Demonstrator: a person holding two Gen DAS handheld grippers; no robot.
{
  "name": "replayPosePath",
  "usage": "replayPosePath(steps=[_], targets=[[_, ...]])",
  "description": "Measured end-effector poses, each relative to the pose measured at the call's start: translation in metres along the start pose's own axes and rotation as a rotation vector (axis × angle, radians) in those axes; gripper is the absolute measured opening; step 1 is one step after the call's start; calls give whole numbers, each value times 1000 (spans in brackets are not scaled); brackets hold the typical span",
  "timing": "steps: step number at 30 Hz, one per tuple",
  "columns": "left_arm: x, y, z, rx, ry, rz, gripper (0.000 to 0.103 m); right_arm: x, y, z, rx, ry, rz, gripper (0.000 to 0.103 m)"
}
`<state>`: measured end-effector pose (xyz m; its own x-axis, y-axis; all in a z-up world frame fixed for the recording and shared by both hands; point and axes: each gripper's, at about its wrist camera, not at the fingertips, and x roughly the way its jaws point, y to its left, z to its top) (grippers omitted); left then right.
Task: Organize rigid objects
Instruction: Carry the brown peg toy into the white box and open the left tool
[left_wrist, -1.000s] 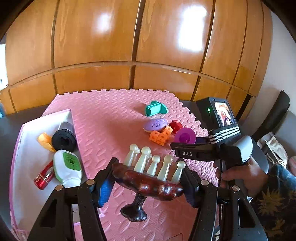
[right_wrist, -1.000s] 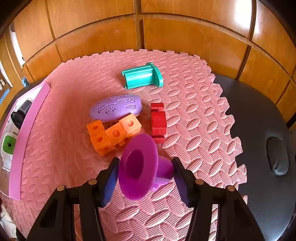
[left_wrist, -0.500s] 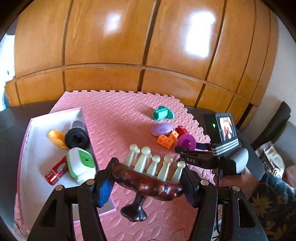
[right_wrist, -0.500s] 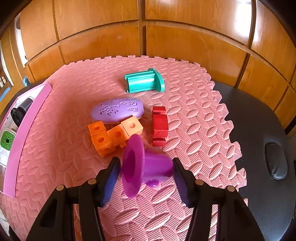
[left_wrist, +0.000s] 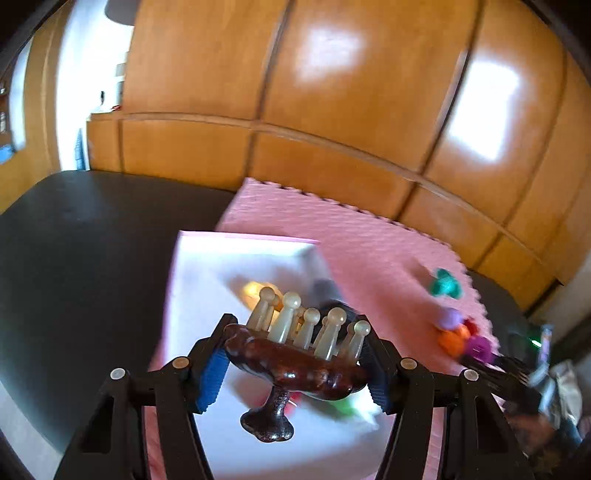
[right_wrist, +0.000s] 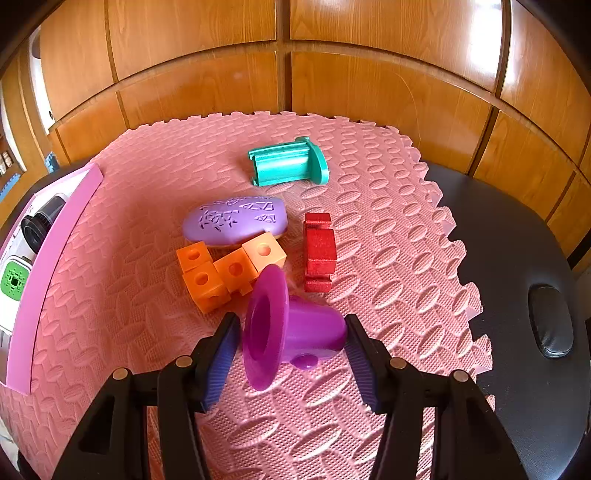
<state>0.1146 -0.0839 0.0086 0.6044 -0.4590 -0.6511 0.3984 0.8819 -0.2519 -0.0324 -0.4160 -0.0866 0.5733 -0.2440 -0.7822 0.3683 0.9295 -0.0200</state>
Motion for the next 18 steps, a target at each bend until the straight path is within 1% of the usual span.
replayPosePath(steps=[3, 8, 14, 17, 18], targets=[[22, 20, 13, -19, 10, 47, 64, 1, 0, 0, -2, 0, 0, 57], [60, 38, 32, -44, 37, 62, 64, 1, 1, 1, -4, -1, 0, 57], [95, 49, 40, -52, 88, 105, 64, 2, 1, 1, -7, -4, 0, 57], [105, 52, 41, -45, 85, 139, 65, 2, 1, 1, -8, -5, 0, 57], [104, 53, 41, -48, 84, 138, 65, 2, 1, 1, -9, -4, 0, 57]])
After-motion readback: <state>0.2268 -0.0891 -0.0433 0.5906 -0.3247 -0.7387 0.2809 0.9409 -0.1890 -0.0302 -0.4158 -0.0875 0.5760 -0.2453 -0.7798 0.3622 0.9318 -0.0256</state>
